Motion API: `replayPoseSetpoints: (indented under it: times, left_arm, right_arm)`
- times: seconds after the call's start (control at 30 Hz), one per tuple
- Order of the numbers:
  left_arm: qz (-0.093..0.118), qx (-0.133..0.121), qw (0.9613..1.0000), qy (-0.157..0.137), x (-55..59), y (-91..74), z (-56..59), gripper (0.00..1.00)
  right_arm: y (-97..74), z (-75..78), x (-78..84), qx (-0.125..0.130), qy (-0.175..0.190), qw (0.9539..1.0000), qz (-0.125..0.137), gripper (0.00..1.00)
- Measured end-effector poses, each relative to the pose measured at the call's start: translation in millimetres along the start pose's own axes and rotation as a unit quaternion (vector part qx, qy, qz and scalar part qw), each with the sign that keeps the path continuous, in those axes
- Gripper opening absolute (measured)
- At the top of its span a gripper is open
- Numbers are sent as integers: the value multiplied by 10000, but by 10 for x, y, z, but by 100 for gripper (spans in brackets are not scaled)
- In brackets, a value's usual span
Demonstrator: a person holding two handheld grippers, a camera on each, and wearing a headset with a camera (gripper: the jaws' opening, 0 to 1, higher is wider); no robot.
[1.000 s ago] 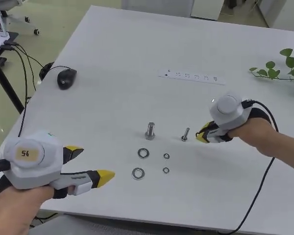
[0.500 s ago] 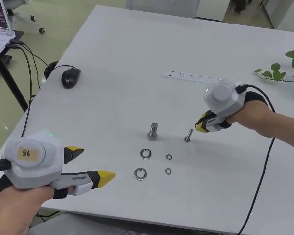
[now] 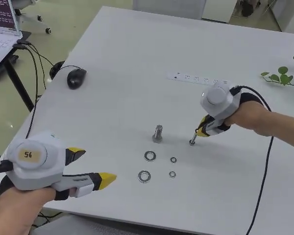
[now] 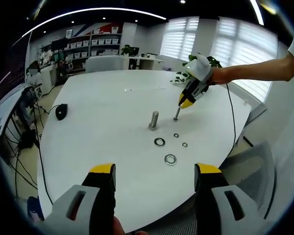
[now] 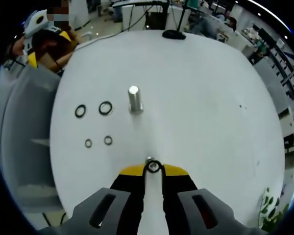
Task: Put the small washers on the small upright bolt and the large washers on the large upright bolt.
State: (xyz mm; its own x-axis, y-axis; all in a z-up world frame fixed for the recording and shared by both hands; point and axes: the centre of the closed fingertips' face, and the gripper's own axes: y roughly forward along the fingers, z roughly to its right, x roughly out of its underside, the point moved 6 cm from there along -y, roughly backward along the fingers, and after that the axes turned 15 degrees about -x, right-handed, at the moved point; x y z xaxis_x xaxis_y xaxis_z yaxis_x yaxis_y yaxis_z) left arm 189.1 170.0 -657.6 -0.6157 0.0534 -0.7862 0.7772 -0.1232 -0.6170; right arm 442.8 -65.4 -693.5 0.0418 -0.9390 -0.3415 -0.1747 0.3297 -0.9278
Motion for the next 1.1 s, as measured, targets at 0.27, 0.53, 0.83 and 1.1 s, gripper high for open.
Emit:
replayPoseSetpoints:
  times: [0.27, 0.53, 0.83, 1.1]
  left_arm:
    - [-6, 22, 10000, 21, 1, 28, -3, 65]
    - [-11, 5, 10000, -5, 13, 31, -19, 65]
    - [-5, -28, 10000, -43, 20, 19, -24, 65]
    - [-11, -42, 10000, -63, 25, 6, -19, 65]
  right_arm:
    - [30, 14, 14, -17, -50, 9999, -100, 13]
    - [62, 25, 30, -52, -51, 9999, -141, 13]
    - [94, 39, 19, -80, -54, 9998, -179, 13]
    - [148, 44, 27, -104, -64, 9996, -267, 13]
